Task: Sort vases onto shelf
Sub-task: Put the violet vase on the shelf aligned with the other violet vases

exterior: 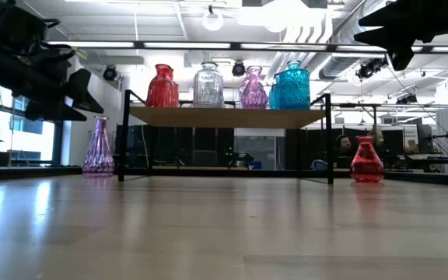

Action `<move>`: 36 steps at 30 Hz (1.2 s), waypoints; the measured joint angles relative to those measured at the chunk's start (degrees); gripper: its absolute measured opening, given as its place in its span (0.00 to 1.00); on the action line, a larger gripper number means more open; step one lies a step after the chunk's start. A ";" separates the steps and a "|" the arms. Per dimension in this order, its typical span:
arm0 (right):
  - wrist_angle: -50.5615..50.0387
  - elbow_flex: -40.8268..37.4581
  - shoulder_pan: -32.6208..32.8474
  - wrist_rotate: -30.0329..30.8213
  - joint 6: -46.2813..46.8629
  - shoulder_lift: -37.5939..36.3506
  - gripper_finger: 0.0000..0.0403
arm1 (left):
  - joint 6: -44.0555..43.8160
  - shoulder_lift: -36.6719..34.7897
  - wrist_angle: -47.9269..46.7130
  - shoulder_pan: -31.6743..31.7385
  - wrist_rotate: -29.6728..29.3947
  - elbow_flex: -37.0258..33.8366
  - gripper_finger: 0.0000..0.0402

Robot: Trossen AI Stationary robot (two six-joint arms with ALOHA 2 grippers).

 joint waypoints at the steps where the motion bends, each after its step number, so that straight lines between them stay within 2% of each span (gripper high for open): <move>1: 0.00 0.00 0.00 0.00 0.00 0.00 0.30 | 0.44 0.00 2.43 0.00 -0.23 -1.05 0.69; 6: 0.00 0.00 0.01 0.00 0.00 0.00 0.30 | 1.48 0.71 6.54 0.00 -3.86 -2.52 0.69; 15: 0.00 0.00 -0.01 0.00 0.00 0.00 0.30 | -0.05 3.31 8.15 0.00 -4.31 -2.52 0.69; 20: 0.00 0.00 -0.01 0.00 0.00 -0.01 0.30 | -1.25 6.52 10.49 0.24 -6.65 -2.50 0.69; 36: -0.01 0.00 0.01 0.00 0.00 0.00 0.30 | -3.62 21.78 24.89 4.28 -3.44 -2.48 0.69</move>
